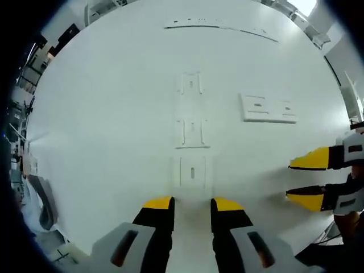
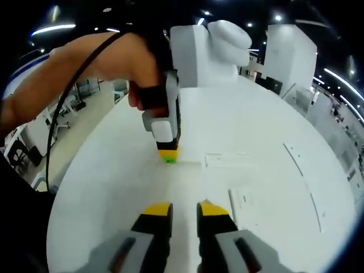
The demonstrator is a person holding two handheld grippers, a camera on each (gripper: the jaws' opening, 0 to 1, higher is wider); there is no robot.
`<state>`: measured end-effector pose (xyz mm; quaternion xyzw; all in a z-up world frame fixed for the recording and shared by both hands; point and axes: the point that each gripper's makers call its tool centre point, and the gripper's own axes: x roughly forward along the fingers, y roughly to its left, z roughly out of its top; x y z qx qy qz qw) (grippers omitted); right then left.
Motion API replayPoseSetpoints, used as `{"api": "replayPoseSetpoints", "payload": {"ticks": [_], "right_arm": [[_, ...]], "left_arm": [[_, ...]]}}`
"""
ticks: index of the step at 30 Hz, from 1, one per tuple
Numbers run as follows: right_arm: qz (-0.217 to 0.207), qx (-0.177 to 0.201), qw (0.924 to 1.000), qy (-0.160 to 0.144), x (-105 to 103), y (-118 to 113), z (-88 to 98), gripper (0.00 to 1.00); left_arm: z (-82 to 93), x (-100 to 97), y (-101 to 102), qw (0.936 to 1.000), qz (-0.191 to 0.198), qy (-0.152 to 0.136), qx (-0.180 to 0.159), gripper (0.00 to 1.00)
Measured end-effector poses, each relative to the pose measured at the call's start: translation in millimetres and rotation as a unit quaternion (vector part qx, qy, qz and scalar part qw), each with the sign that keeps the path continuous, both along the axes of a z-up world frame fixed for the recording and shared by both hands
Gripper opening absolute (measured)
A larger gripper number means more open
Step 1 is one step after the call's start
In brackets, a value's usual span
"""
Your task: Locate the socket holder cover, grip the socket holder cover, clip it into the socket holder slot.
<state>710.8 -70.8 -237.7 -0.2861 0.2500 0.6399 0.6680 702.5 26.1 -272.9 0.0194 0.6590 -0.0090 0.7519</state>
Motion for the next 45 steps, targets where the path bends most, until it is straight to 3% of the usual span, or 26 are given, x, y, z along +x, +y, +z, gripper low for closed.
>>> {"api": "replayPoseSetpoints", "payload": {"ticks": [5,20,23,34,45], "right_arm": [[0.001,-0.003,1.0000,-0.006,1.0,-0.6,1.3,0.19],[0.001,0.001,1.0000,-0.008,2.4,-2.9,3.3,0.19],[-0.001,0.002,1.0000,-0.009,4.5,-4.4,3.3,0.18],[-0.003,0.004,0.9999,-0.010,8.4,-5.2,4.5,0.18],[-0.001,0.003,0.9999,-0.011,9.3,-6.2,4.1,0.18]], "left_arm": [[-2.3,4.8,3.5,0.9998,0.005,0.007,0.017,0.26],[-4.1,9.7,-8.1,0.9998,-0.004,0.012,0.013,0.26],[-3.4,11.6,-3.6,0.9994,-0.003,0.023,0.027,0.26],[-3.0,23.7,2.2,0.9994,0.016,0.030,0.000,0.26],[-3.8,21.3,-4.2,0.9989,0.020,0.040,0.014,0.25]]}}
